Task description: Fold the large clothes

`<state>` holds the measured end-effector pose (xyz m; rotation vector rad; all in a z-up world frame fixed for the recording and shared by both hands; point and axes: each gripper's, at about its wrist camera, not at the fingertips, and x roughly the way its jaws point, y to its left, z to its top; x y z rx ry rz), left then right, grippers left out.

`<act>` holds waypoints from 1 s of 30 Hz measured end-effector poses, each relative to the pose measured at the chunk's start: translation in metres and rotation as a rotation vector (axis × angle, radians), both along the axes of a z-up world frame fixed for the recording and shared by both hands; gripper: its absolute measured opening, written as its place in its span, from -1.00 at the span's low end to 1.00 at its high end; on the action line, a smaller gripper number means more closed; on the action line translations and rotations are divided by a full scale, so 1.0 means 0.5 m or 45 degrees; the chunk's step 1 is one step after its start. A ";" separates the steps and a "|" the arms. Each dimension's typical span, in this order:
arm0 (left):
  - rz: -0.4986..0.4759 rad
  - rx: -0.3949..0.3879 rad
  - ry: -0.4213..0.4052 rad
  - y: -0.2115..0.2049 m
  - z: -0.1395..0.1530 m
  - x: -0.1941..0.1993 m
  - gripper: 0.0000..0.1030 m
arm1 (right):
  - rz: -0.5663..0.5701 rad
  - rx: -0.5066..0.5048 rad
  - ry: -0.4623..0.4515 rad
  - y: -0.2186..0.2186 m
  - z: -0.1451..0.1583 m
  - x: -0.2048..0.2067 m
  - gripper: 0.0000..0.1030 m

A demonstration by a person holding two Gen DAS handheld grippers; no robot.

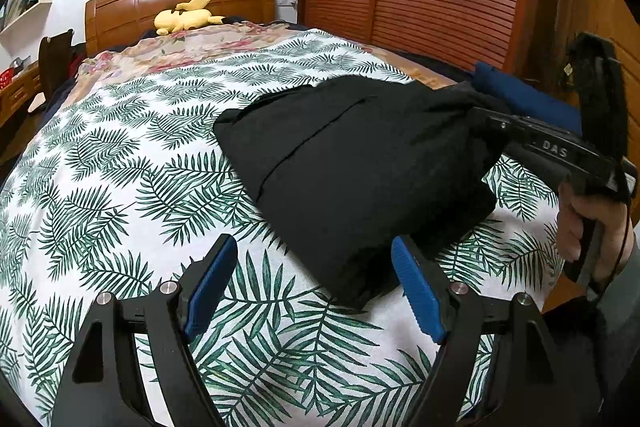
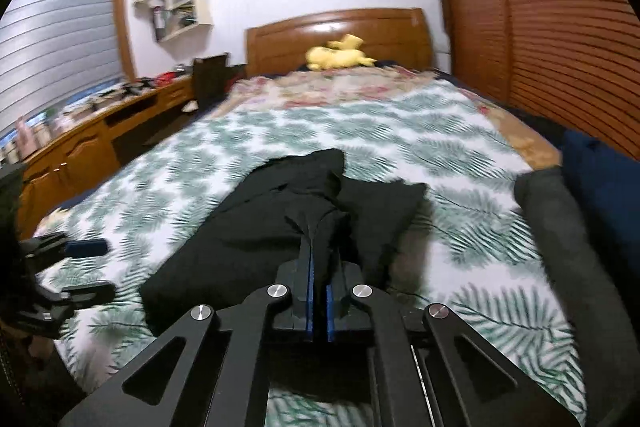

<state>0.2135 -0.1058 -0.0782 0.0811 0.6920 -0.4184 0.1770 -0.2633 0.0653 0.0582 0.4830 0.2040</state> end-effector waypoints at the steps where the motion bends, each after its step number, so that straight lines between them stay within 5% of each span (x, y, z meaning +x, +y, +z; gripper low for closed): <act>1: -0.002 0.003 -0.001 0.000 0.000 -0.001 0.55 | -0.032 -0.004 0.040 -0.009 -0.009 0.008 -0.93; 6: 0.001 0.003 -0.008 0.003 0.004 -0.002 0.55 | -0.059 -0.012 0.208 -0.018 -0.048 0.055 -0.93; 10: 0.014 -0.009 -0.010 0.011 0.006 -0.001 0.55 | -0.059 -0.022 0.200 -0.013 -0.037 0.065 -0.90; 15: 0.029 -0.012 -0.020 0.020 0.004 -0.002 0.55 | -0.079 -0.081 0.105 0.007 -0.023 0.020 -0.55; 17: 0.035 -0.014 -0.019 0.023 0.001 -0.001 0.55 | -0.096 -0.132 0.066 0.020 -0.021 0.002 -0.07; 18: 0.041 -0.017 -0.017 0.024 0.000 0.000 0.55 | -0.090 -0.147 0.045 0.027 -0.018 -0.003 -0.03; 30: 0.088 -0.047 -0.037 0.056 -0.019 -0.002 0.55 | 0.120 -0.139 -0.009 0.104 -0.034 -0.020 -0.02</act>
